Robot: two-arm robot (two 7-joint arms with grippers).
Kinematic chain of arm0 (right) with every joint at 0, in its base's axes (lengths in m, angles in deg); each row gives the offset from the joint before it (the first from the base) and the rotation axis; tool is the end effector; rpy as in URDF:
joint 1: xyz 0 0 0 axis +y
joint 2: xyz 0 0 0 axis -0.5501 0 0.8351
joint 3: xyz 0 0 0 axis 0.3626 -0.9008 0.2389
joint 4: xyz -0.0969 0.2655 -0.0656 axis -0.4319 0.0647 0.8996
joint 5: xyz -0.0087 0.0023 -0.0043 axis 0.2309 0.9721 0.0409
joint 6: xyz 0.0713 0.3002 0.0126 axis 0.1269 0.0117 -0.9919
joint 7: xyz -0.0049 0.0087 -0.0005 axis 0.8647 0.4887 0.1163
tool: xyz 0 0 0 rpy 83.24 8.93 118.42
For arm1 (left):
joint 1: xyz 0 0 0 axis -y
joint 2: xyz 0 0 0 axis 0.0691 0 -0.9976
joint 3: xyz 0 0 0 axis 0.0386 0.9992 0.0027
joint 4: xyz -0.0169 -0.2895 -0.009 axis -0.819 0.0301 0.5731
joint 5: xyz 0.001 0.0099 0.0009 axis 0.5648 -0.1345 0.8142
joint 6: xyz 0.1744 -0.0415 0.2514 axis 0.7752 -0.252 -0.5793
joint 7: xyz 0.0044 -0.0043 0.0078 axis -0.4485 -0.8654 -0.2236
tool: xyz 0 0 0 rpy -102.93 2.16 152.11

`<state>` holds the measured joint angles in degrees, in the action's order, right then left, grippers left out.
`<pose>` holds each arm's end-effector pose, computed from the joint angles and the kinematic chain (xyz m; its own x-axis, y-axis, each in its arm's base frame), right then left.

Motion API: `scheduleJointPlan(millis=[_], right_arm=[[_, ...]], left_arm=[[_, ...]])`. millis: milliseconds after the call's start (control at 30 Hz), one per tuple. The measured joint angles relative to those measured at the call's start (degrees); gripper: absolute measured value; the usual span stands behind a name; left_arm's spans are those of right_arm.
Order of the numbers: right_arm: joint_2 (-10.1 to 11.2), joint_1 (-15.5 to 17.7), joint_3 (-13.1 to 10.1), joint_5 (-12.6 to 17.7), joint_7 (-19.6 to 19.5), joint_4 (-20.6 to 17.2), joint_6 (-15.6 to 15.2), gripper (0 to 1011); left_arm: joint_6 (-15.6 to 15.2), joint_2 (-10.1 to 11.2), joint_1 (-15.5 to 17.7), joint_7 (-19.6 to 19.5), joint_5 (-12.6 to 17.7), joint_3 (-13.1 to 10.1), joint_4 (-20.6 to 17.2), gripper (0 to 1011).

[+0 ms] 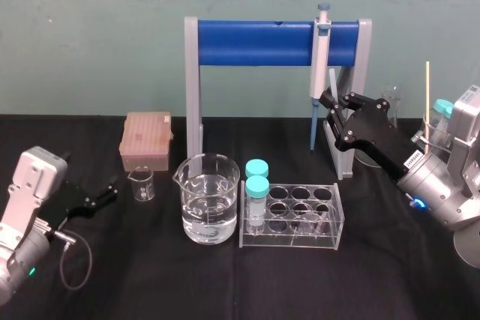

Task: Pick up the stirring rod with one hand, then place it down.

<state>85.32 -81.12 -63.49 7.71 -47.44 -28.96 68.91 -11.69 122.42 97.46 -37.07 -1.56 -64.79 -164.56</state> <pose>0.4364 -0.0650 -0.2650 0.6467 -0.7285 0.2259 0.6572 0.6826 0.3196 0.3579 0.0826 -0.3023 0.2925 0.8803 0.3735 -0.9552 0.2875 0.0704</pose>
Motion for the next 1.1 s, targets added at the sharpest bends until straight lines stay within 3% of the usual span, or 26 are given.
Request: scheduleJointPlan(millis=[1100], right_arm=[[0.0, 0.0, 0.0, 0.0, 0.0, 0.0, 0.0, 72]], left_arm=[[0.0, 0.0, 0.0, 0.0, 0.0, 0.0, 0.0, 1000]])
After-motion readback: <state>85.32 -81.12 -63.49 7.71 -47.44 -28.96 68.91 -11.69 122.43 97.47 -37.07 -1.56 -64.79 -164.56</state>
